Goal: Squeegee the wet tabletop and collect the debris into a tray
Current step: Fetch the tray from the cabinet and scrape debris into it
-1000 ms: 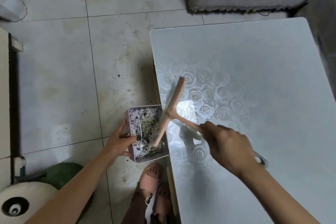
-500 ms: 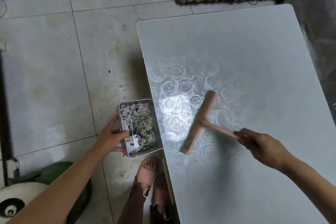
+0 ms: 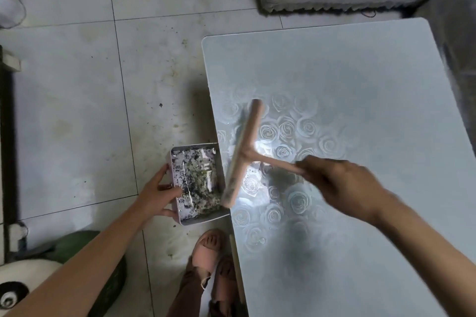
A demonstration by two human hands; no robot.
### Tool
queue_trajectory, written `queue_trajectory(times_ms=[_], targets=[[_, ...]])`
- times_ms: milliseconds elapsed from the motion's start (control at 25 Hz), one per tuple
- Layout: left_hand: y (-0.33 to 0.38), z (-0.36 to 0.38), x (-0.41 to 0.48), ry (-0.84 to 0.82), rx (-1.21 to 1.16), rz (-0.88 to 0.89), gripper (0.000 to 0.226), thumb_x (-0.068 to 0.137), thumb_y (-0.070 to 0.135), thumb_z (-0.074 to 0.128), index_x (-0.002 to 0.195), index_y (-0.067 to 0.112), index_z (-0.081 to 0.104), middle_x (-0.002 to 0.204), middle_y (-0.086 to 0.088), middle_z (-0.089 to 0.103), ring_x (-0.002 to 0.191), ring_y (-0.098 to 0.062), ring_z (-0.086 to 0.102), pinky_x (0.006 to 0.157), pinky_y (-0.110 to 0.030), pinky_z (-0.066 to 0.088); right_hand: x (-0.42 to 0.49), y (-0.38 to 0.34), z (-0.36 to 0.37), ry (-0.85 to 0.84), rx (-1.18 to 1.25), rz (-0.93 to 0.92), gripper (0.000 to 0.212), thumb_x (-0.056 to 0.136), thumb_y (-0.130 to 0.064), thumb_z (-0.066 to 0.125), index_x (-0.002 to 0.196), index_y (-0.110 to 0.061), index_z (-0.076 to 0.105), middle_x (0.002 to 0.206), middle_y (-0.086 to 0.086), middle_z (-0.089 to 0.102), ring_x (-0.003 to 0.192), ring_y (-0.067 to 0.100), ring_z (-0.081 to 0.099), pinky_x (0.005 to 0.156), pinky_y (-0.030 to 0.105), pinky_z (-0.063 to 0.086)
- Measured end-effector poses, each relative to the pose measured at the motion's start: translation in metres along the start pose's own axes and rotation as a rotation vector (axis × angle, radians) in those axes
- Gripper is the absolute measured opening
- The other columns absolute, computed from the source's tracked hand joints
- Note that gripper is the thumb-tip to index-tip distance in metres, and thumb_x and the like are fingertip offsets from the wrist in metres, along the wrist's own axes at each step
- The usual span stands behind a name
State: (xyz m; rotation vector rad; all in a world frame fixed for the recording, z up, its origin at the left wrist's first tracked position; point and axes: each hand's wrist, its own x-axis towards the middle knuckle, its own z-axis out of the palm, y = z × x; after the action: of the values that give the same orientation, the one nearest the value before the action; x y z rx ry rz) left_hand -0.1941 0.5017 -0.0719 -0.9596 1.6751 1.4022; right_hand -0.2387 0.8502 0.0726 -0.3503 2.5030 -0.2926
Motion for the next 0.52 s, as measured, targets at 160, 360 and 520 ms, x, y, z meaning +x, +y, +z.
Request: queue_trajectory(times_ms=[160, 360, 520], targets=[[0.007, -0.004, 0.003, -0.007, 0.004, 0.012, 0.087, 0.083, -0.003, 0.064, 0.149, 0.038, 0.024, 0.106, -0.002, 0.062, 0.08, -0.018, 0.068, 0.049, -0.032, 0.058, -0.013, 0.027, -0.014, -0.072, -0.097, 0.173, 0.019, 0.097, -0.045, 0.035, 0.11, -0.042, 0.049, 0.09, -0.015, 0.064, 0.084, 0.019, 0.061, 0.065, 0.032, 0.044], [0.015, -0.007, 0.011, 0.0, -0.005, 0.009, 0.087, 0.082, -0.004, 0.064, 0.147, 0.039, 0.026, 0.094, 0.005, 0.063, 0.074, -0.015, 0.069, 0.049, -0.031, 0.057, 0.05, -0.03, 0.021, 0.012, -0.061, 0.038, 0.02, 0.097, -0.036, 0.04, 0.116, -0.034, 0.048, 0.096, -0.003, 0.064, 0.089, 0.027, 0.06, 0.066, 0.034, 0.043], [0.022, -0.009, 0.015, 0.006, -0.008, -0.011, 0.089, 0.081, -0.003, 0.065, 0.148, 0.039, 0.025, 0.096, 0.004, 0.063, 0.078, -0.019, 0.069, 0.05, -0.032, 0.057, 0.066, -0.046, 0.006, 0.099, -0.022, -0.004, 0.021, 0.094, -0.042, 0.039, 0.111, -0.036, 0.05, 0.087, -0.004, 0.065, 0.083, 0.029, 0.061, 0.061, 0.034, 0.04]])
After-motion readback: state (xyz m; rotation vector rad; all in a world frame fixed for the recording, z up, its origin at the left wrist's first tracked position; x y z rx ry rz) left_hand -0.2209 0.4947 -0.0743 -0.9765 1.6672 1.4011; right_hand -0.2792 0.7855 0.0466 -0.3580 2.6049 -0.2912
